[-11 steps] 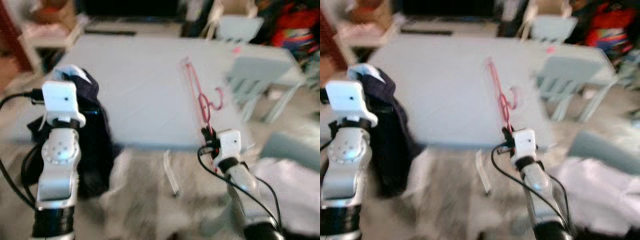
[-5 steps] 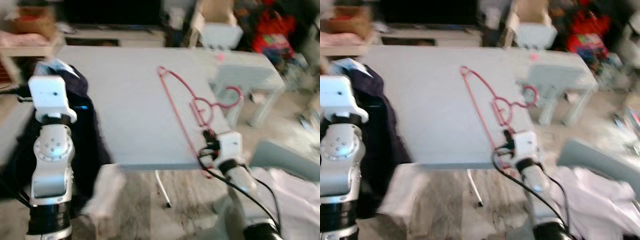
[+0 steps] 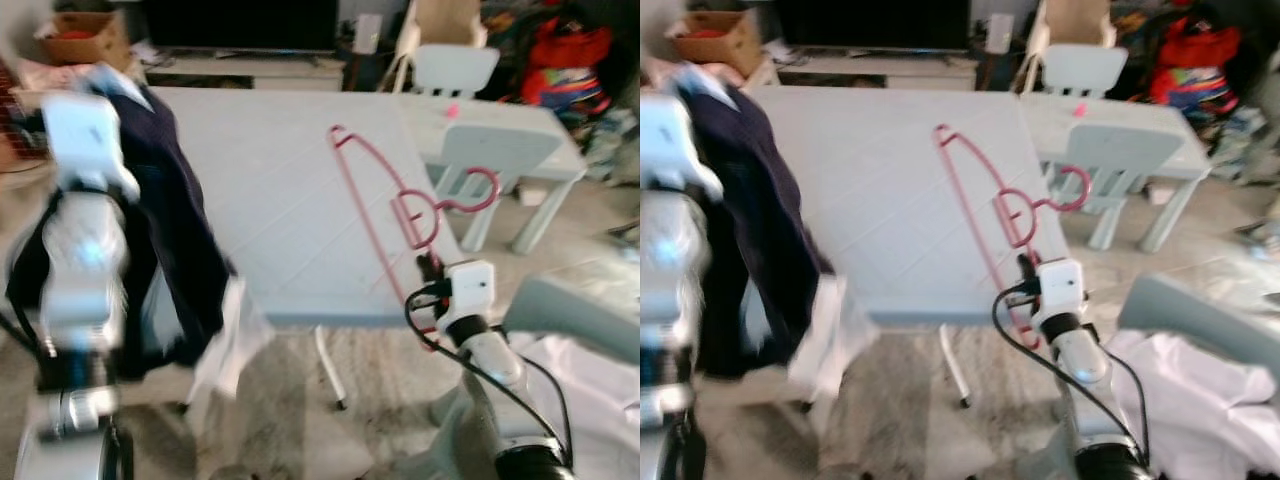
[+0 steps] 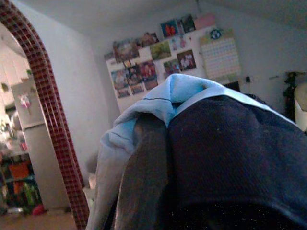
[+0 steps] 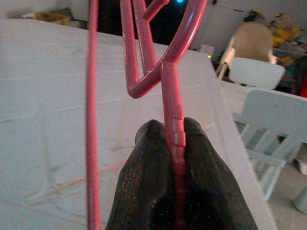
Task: Hang hanger
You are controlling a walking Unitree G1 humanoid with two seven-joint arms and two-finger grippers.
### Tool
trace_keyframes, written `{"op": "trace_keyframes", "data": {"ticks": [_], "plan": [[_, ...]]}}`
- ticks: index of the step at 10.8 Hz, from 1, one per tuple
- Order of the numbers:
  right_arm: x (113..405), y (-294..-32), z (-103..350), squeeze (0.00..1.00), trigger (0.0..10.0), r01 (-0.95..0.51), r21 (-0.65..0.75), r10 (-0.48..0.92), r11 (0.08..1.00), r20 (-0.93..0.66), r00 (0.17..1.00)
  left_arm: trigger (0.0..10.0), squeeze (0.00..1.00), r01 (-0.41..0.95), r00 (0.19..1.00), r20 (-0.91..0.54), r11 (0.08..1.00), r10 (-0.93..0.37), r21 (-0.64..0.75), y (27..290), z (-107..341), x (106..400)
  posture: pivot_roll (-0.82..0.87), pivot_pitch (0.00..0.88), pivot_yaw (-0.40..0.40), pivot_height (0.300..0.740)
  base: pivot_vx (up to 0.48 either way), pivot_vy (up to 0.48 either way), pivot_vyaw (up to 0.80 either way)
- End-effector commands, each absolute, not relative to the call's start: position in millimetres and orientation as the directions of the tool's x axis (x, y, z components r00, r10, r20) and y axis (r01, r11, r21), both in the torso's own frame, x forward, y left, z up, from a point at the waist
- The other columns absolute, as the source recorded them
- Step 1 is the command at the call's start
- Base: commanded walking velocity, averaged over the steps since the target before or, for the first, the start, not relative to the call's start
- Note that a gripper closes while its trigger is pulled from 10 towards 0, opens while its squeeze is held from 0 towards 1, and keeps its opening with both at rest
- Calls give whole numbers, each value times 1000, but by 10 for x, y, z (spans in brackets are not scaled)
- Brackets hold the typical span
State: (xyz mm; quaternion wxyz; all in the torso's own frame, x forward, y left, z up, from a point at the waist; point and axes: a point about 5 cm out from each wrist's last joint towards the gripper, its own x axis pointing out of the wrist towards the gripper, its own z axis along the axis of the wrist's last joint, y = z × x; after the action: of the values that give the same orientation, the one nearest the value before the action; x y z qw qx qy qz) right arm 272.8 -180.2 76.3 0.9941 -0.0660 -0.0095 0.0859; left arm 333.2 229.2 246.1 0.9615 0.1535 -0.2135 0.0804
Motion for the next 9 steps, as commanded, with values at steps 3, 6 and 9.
{"op": "trace_keyframes", "data": {"ticks": [3, 6, 9], "plan": [[2926, -1933, 1268, 0, 10000, -75, -175, 106, 982, 175, 979, 10000, 0, -168, 877, 481, 943, 9, 287, 2277, 2624, 3591, -29, 0, -15, 740, 0, 0, 0], [2972, -1959, 1415, 0, 10000, -66, -199, 109, 978, 211, 971, 10000, 0, -122, 861, 501, 921, -88, 371, 2199, 2840, 3808, -47, 0, -22, 740, 0, 0, 0], [2805, -2050, 1248, 0, 10000, -75, -232, 109, 970, 137, 985, 10000, 0, -114, 814, 543, 862, -204, 494, 2017, 3331, 3965, -94, 0, -18, 740, 0, 0, 0]]}}
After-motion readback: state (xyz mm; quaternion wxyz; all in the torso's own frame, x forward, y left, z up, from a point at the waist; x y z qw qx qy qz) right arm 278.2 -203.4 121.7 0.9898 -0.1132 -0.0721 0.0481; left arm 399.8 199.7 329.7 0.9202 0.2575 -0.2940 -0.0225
